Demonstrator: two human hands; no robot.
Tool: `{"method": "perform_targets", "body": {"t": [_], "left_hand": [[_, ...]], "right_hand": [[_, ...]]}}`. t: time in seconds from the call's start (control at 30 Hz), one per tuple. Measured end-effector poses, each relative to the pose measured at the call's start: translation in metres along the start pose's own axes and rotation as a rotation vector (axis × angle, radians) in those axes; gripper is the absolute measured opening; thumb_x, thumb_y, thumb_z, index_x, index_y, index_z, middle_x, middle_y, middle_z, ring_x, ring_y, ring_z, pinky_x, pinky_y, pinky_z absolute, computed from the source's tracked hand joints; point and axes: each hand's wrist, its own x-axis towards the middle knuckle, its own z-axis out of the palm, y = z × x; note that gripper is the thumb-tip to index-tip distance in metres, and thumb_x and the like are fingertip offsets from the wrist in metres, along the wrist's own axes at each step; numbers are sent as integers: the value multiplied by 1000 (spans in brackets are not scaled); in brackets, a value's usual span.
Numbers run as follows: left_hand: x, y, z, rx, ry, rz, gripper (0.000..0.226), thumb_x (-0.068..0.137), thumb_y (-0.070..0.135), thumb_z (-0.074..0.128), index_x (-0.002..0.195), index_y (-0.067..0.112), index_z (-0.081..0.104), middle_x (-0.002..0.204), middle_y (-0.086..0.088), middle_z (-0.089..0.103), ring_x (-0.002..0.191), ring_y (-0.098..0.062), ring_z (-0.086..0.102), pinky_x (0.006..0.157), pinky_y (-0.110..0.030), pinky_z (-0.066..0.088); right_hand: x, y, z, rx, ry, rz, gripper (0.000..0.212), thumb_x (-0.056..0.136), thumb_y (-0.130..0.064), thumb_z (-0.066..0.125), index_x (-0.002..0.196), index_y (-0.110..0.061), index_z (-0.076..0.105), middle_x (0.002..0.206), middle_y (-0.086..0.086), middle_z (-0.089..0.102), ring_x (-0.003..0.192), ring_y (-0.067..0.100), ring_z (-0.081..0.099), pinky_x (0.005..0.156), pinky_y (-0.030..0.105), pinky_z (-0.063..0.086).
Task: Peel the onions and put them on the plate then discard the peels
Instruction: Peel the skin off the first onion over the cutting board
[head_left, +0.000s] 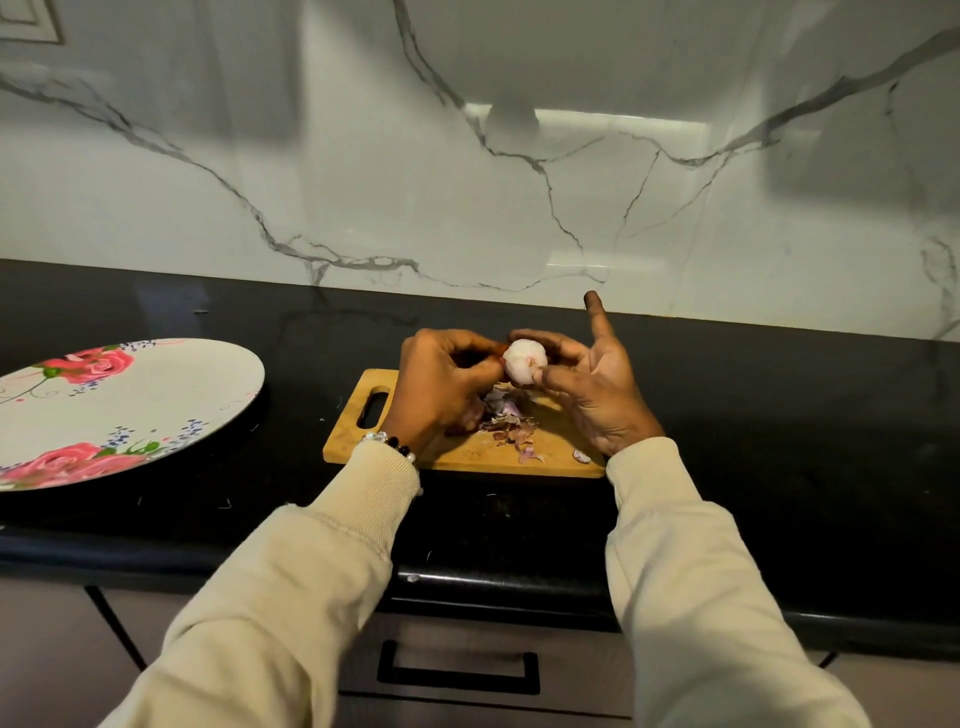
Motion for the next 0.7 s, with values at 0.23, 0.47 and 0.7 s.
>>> {"method": "perform_targets", "body": {"t": [0.23,0.47,0.7], "left_hand": [[2,-3,3,86,26,-20,15,77,2,77,83,15,70,76,0,69,60,-3,60,55,-17,49],[2,-2,4,-60,32,-38,24,83,-2,65,88,21,65,81,-5,67,72,-15,62,65,-34,57],[3,-7,7,15,47,-37,17,90,6,60,98,11,74,87,-4,74,81,-20,70,71,-33,60]], "right_hand": [[0,-2,3,44,-39,24,109,84,20,57,156,-26,-10,109,10,74,106,28,70,86,39,59],[2,1,2,142,-49,24,100,87,21,49,158,-27,-2,111,11,73,103,28,70,76,37,61],[3,2,2,110,15,9,103,82,24,55,157,-29,9,110,16,63,91,22,72,64,32,60]]}}
